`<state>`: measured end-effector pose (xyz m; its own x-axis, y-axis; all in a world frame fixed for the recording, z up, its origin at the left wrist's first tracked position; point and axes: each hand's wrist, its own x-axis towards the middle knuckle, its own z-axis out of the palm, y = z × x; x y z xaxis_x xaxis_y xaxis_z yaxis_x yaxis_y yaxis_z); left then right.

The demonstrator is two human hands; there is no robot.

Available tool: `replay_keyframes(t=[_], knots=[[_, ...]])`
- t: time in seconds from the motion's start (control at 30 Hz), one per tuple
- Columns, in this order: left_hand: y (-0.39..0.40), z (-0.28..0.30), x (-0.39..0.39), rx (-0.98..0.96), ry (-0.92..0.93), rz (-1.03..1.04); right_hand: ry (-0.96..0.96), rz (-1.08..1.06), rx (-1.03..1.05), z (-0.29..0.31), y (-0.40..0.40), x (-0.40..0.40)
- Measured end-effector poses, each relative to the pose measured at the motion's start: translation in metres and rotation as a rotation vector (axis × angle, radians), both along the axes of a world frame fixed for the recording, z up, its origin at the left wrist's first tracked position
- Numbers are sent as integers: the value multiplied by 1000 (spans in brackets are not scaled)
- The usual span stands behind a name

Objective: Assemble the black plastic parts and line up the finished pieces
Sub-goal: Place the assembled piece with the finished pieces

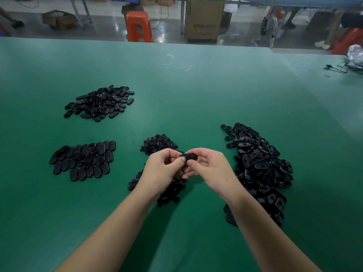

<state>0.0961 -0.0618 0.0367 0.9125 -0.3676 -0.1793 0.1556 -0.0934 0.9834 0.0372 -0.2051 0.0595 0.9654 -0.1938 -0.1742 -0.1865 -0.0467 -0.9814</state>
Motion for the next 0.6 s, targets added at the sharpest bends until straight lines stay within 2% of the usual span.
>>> replay_keyframes(t=[0.23,0.43,0.6], knots=[[-2,-1,-1,-23,36,-1,24,-30,11,4,1,0],[0,4,-1,-117,134,-24,0,-35,-2,4,1,-3],[2,7,-3,-56,4,-7,16,-73,39,3,3,-1]])
